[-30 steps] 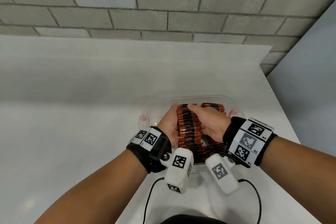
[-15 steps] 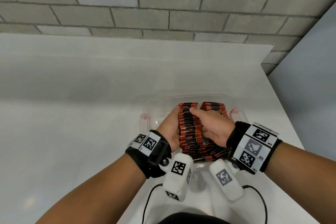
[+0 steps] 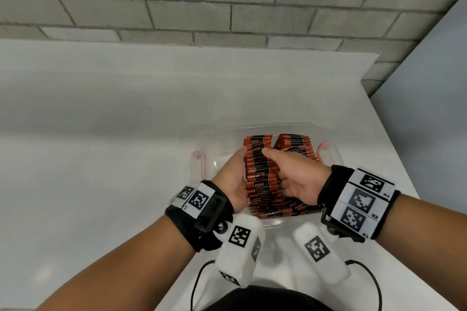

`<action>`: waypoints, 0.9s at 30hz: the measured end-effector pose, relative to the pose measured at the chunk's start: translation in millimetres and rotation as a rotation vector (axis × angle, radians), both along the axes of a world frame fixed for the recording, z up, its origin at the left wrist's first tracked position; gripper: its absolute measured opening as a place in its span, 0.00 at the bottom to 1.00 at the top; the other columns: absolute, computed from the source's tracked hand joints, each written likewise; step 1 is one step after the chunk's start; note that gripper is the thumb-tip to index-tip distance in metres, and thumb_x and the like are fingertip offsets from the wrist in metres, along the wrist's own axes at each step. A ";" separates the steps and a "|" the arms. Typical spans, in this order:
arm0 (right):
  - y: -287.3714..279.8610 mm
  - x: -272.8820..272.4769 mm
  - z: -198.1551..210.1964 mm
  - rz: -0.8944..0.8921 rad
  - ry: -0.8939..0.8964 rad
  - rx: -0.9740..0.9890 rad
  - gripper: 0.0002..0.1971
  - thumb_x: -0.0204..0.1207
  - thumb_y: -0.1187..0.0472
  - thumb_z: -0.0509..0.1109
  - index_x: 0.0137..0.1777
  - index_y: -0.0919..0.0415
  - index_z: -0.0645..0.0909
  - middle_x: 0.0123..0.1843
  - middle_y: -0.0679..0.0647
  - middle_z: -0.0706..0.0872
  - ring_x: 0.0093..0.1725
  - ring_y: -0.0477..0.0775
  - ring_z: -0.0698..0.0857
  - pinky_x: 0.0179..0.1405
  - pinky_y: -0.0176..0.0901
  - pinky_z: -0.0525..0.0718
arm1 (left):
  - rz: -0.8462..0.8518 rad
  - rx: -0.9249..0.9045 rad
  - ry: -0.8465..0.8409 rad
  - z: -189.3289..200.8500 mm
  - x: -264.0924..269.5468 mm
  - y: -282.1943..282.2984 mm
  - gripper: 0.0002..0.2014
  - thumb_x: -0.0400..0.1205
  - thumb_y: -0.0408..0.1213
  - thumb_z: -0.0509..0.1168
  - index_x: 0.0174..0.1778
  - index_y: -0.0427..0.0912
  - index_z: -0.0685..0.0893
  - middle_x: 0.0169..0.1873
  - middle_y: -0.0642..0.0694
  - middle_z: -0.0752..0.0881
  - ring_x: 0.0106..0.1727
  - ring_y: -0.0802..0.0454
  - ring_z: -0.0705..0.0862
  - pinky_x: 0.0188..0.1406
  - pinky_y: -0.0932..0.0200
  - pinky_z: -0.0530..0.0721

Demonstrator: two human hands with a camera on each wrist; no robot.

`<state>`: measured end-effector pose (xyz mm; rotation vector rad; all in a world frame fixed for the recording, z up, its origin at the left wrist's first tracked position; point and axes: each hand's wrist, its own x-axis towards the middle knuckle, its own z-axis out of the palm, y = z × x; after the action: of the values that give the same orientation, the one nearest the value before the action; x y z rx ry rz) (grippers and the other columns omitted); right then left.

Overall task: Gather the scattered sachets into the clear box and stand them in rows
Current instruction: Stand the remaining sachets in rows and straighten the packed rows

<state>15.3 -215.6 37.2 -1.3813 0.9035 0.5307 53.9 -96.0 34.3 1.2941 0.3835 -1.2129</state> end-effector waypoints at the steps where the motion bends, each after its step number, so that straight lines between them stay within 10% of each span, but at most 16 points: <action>1: 2.3 -0.8 -0.2 0.002 -0.001 0.003 0.23 0.81 0.43 0.62 0.70 0.56 0.76 0.67 0.58 0.83 0.69 0.61 0.79 0.76 0.63 0.69 | 0.000 -0.006 0.007 -2.1 -2.0 -0.8 0.24 0.84 0.58 0.55 0.48 0.39 0.84 0.47 0.36 0.89 0.43 0.44 0.87 0.42 0.54 0.84; 6: 0.4 -2.5 0.2 0.004 -0.020 -0.016 0.24 0.81 0.42 0.62 0.71 0.55 0.76 0.68 0.57 0.82 0.70 0.61 0.78 0.74 0.62 0.71 | 0.007 0.071 -0.009 -4.2 -5.5 -0.5 0.23 0.85 0.58 0.54 0.34 0.41 0.74 0.26 0.40 0.85 0.25 0.48 0.83 0.29 0.62 0.81; 11: 1.2 -4.7 -2.3 0.010 -0.025 -0.012 0.19 0.81 0.44 0.62 0.63 0.55 0.80 0.58 0.55 0.88 0.61 0.58 0.84 0.72 0.60 0.74 | 0.069 0.024 0.078 -0.3 -10.1 -2.3 0.24 0.83 0.59 0.57 0.42 0.39 0.79 0.50 0.35 0.86 0.46 0.41 0.84 0.38 0.48 0.80; 18: -0.1 -8.3 3.7 0.020 -0.041 -0.014 0.16 0.83 0.46 0.61 0.59 0.55 0.81 0.54 0.54 0.89 0.52 0.53 0.86 0.55 0.47 0.82 | 0.074 0.047 0.069 5.1 -17.8 -0.3 0.21 0.84 0.57 0.57 0.42 0.41 0.79 0.39 0.37 0.86 0.42 0.43 0.83 0.35 0.49 0.78; 22: -15.0 -10.4 28.4 0.148 -0.129 -0.255 0.20 0.84 0.50 0.62 0.68 0.63 0.75 0.66 0.62 0.81 0.60 0.58 0.83 0.57 0.42 0.82 | 0.077 0.103 -0.062 2.7 -11.5 8.4 0.35 0.84 0.62 0.53 0.82 0.43 0.62 0.79 0.34 0.65 0.80 0.40 0.63 0.77 0.44 0.63; 27: -59.0 -28.0 60.0 0.467 -0.259 -0.804 0.06 0.81 0.57 0.65 0.49 0.56 0.83 0.43 0.44 0.85 0.43 0.45 0.84 0.38 0.34 0.79 | 0.209 0.070 -0.243 4.3 5.1 17.8 0.36 0.84 0.60 0.55 0.84 0.42 0.59 0.83 0.41 0.60 0.84 0.43 0.56 0.82 0.45 0.56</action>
<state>-12.8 -274.6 97.2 -2.3645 0.5866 0.3203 59.0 -78.2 38.6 1.4066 0.3767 -0.8625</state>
